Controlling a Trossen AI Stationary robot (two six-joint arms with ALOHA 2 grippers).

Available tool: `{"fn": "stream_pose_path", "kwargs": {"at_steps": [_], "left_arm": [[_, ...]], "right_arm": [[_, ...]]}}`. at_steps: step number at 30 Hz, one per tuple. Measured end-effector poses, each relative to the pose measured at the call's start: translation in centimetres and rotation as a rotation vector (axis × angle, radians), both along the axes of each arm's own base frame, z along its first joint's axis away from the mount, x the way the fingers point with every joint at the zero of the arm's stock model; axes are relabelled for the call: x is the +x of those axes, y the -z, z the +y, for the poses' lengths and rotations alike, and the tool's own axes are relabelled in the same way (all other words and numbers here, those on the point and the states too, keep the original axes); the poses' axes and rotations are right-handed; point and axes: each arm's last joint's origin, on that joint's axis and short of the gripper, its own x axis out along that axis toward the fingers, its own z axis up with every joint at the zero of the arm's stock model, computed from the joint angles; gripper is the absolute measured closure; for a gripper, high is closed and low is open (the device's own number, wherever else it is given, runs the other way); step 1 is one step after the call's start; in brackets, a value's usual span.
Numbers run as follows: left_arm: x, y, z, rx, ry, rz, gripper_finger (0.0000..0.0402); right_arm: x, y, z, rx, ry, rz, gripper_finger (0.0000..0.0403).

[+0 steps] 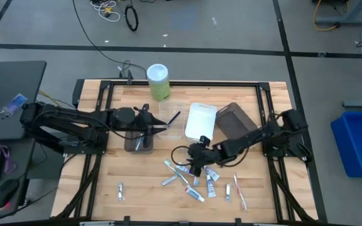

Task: Pick & Place Travel size toiletries
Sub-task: Put the silver nail cutter into the white bin

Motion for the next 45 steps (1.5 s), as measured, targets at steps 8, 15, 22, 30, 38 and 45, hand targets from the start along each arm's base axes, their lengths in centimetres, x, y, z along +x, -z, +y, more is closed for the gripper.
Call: {"fn": "stream_pose_path", "kwargs": {"at_steps": [8,15,22,30,38,45], "left_arm": [[0.0,-0.1,-0.3,0.025,0.018,-0.013,0.0286],[0.0,-0.1,-0.3,0.026,0.018,-0.009,0.0286],[0.0,0.0,-0.3,0.032,0.019,0.001,0.0286],[0.0,0.1,-0.3,0.039,0.021,0.012,0.0286],[0.0,0.1,-0.3,0.044,0.023,0.020,0.0286],[0.0,0.2,-0.2,0.050,0.024,0.023,0.0286]], "right_arm": [[0.1,2.8,-0.2,-0.073,0.046,0.097,0.0197],[0.1,3.4,-0.5,-0.091,0.061,0.110,0.0201],[0.2,3.9,-0.4,-0.079,0.042,0.128,0.0251],[0.3,4.3,-0.2,-0.021,0.005,0.144,0.0338],[-0.1,3.1,-0.3,-0.048,-0.028,0.173,0.0344],[-1.0,-2.8,-1.5,-0.184,-0.017,0.230,0.0345]]}}
